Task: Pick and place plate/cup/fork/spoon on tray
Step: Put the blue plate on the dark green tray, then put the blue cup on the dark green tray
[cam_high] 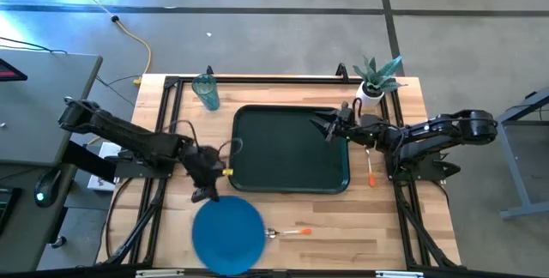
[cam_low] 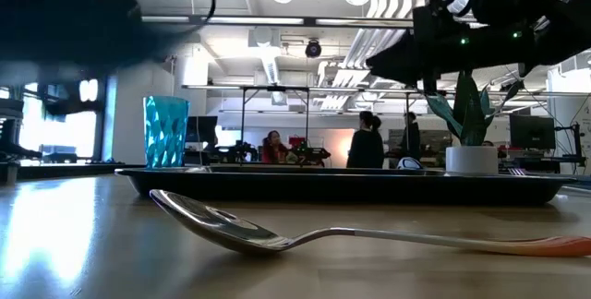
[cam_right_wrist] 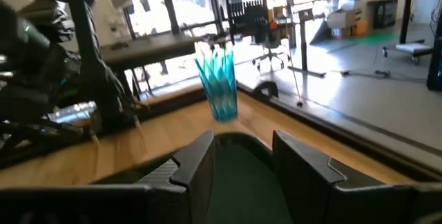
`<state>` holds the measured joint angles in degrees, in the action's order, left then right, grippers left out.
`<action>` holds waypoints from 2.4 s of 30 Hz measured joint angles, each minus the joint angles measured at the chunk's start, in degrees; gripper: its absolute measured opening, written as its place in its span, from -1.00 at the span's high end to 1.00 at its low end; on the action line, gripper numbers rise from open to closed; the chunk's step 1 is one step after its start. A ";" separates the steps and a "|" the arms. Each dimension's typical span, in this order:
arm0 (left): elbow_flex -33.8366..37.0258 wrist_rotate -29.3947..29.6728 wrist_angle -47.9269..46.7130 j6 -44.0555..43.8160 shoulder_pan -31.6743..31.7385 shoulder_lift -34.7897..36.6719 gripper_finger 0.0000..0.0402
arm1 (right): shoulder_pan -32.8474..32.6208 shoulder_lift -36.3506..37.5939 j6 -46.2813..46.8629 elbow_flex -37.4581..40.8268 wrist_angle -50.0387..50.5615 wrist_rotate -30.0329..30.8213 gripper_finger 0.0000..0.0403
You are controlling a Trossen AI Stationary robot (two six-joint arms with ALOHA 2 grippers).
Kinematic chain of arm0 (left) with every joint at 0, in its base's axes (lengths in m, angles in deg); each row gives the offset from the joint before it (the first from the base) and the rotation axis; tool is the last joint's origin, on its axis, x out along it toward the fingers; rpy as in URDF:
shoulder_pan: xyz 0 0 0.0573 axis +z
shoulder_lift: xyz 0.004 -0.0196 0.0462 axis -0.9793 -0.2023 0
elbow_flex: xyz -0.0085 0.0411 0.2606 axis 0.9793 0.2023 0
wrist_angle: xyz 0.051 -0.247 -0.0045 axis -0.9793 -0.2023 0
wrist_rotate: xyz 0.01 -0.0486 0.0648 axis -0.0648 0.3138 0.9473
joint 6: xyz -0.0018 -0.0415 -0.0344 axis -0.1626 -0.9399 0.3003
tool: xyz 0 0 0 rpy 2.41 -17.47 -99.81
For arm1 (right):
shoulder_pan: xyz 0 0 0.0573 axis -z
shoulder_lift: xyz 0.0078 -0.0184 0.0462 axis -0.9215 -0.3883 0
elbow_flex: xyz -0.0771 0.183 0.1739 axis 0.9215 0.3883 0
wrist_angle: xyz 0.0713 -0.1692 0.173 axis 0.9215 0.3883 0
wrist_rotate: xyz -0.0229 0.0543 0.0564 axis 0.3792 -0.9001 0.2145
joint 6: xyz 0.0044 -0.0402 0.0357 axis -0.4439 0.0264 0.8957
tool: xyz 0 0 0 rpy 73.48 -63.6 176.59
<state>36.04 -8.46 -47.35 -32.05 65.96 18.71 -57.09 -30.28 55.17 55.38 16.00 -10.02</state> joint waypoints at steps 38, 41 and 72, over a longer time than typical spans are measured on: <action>-4.15 28.35 34.68 7.63 30.04 -29.84 0.55 | -11.21 12.59 -13.70 0.00 8.71 28.56 0.31; -4.15 28.78 35.08 10.28 30.04 -29.42 0.46 | -11.21 12.59 -13.27 0.00 9.19 29.02 0.31; -31.39 41.91 -23.92 40.16 51.33 -4.75 0.27 | -11.18 12.56 -10.21 0.00 18.24 36.03 0.31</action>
<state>4.65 33.45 -71.27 8.11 117.29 13.96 -68.28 -17.71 44.95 55.38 34.24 26.01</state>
